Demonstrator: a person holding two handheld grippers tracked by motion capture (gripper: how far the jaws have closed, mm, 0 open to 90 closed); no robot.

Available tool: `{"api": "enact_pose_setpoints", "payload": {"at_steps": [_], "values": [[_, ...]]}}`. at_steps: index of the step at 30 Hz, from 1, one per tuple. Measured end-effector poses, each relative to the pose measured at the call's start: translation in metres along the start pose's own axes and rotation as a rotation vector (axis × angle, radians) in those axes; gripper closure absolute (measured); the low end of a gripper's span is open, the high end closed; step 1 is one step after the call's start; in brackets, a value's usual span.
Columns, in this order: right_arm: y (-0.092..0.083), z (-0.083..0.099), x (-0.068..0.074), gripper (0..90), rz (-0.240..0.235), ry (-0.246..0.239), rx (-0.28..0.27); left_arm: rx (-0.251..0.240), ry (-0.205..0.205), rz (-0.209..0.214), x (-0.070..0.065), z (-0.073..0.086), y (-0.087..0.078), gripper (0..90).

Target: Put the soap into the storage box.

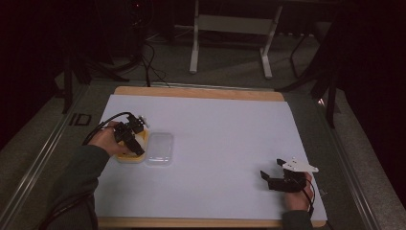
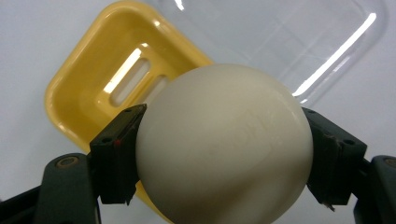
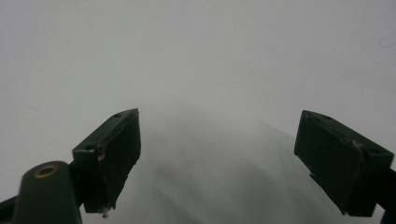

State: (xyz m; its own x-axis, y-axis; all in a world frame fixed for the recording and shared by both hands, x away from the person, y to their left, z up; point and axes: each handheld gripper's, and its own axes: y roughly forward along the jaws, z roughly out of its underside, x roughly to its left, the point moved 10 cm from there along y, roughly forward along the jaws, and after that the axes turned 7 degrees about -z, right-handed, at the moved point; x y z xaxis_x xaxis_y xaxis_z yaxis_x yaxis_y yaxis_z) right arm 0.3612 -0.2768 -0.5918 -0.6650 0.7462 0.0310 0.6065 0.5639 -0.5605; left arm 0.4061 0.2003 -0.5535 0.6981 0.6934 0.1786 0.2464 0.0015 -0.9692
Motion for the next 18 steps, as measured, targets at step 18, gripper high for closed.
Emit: {"api": "enact_pose_setpoints", "payload": {"at_steps": [18], "values": [[0.0, 0.0, 0.0, 14.6, 0.0, 0.0, 0.0, 0.014, -0.047, -0.028, 0.015, 0.0, 0.011, 24.5]]}}
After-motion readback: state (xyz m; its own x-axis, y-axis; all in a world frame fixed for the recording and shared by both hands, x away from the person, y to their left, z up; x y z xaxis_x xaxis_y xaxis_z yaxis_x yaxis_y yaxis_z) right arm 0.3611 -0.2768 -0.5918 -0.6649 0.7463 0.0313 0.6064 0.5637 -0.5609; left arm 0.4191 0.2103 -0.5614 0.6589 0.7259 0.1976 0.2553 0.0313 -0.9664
